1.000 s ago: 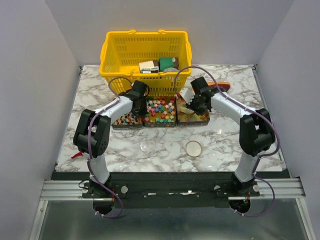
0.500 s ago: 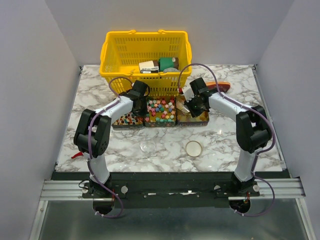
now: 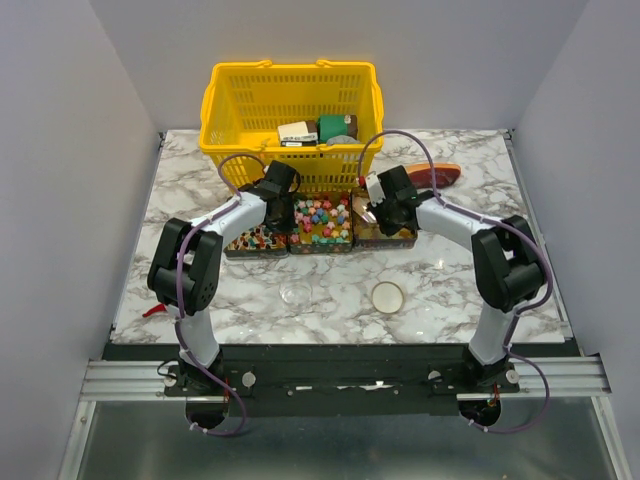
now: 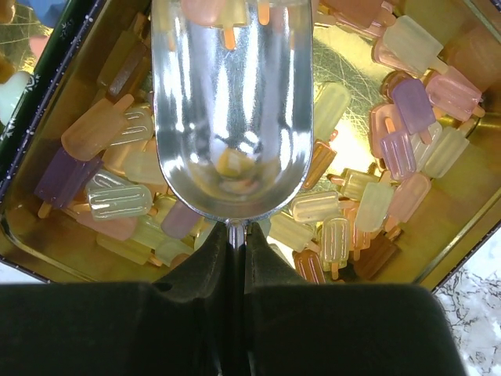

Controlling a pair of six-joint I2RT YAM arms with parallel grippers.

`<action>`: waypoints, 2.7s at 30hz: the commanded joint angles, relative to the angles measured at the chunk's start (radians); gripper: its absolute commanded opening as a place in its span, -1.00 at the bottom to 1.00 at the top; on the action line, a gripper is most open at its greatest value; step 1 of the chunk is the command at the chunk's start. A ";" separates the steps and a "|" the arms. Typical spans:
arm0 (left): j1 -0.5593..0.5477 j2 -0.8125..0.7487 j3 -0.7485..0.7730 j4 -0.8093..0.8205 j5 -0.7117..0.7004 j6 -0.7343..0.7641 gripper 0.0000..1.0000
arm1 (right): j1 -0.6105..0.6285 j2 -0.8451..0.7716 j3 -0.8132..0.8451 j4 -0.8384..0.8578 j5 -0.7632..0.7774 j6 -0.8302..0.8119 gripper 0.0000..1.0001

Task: Pack the candies
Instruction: Scoop the fake candies from the storage box, then place the fake candies in the packing bottle.

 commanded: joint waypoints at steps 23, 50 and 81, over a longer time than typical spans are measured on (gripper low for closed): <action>-0.033 -0.077 0.033 0.025 0.055 0.015 0.26 | 0.008 -0.375 -0.315 0.116 0.066 0.032 -0.99; 0.067 -0.352 -0.154 -0.010 0.023 0.034 0.68 | 0.451 -0.562 -0.148 -0.363 -0.057 0.322 -0.99; 0.087 -0.433 -0.421 0.050 0.109 -0.058 0.62 | 0.620 -0.082 0.382 -0.852 -0.192 0.403 -0.99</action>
